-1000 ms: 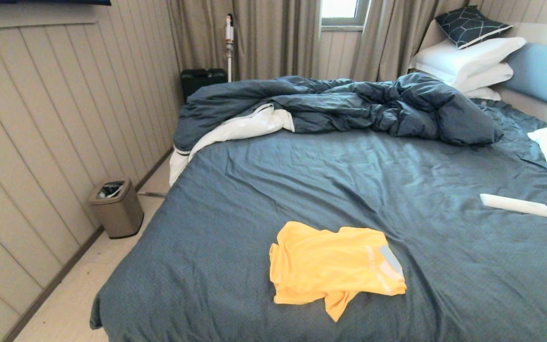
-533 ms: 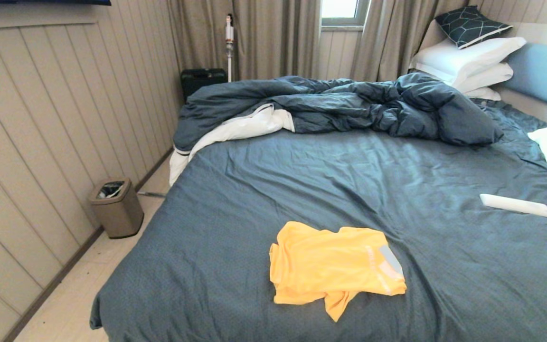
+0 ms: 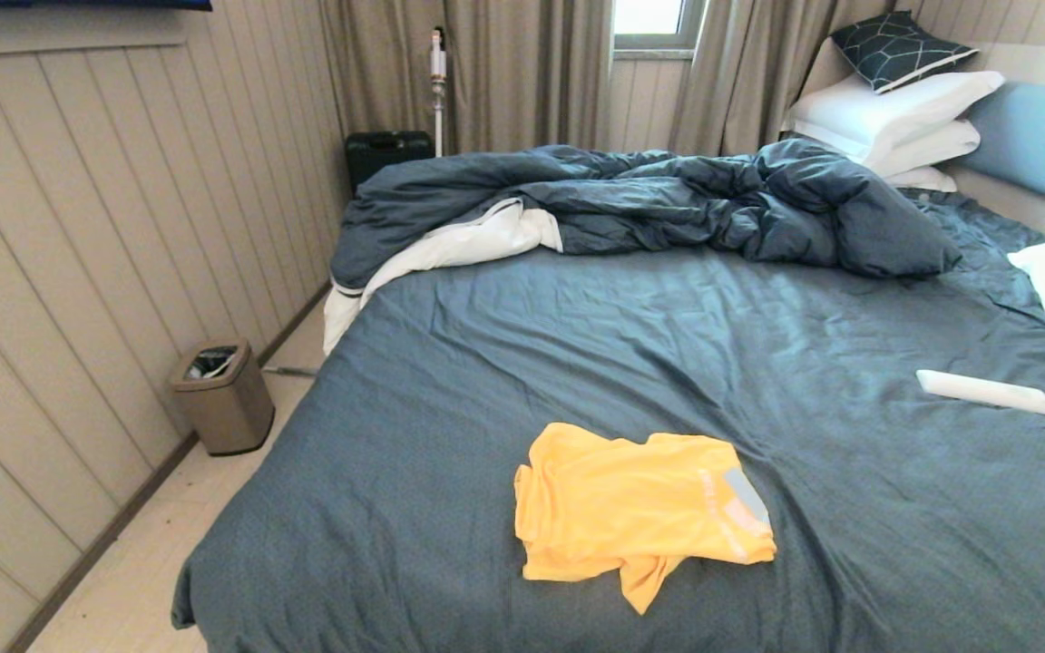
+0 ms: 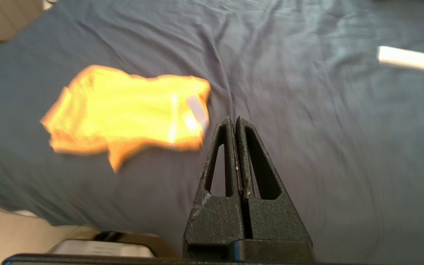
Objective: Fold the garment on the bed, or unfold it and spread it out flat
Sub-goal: Fold the yellow T-shirt
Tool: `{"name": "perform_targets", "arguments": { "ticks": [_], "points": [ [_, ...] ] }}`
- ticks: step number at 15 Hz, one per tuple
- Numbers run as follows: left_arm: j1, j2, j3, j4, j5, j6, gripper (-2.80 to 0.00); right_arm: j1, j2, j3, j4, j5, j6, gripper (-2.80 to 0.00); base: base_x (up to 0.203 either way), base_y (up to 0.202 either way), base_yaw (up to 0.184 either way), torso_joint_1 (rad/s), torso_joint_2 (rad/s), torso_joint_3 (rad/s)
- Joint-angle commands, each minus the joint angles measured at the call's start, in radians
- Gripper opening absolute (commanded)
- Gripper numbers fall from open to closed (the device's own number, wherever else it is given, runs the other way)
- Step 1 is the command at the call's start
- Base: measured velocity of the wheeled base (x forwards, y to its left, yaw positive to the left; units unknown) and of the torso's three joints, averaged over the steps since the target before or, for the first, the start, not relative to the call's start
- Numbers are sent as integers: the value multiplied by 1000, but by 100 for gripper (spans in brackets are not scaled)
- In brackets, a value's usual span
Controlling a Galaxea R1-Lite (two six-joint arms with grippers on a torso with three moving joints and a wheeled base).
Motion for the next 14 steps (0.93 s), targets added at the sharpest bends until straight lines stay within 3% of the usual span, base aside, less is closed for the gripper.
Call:
{"name": "perform_targets", "arguments": {
  "ticks": [1, 5, 8, 11, 14],
  "points": [
    [1, 0, -1, 0, 0, 0, -280, 20, 339, -171, 0, 5, 5, -280, 0, 0, 0, 0, 0, 0],
    [-1, 0, -1, 6, 0, 1, -280, 80, 758, -447, 10, 8, 32, -280, 0, 0, 0, 0, 0, 0],
    [-1, 0, -4, 11, 0, 1, -280, 179, 1085, -777, 163, -7, 130, -280, 0, 0, 0, 0, 0, 0],
    [-1, 0, -4, 14, 0, 1, -280, 343, 1302, -1005, 393, -49, 242, -280, 0, 0, 0, 0, 0, 0],
    [-1, 0, -4, 14, 0, 1, -280, 534, 1469, -1050, 456, -116, 270, -280, 0, 0, 0, 0, 0, 0]
  ]
}}
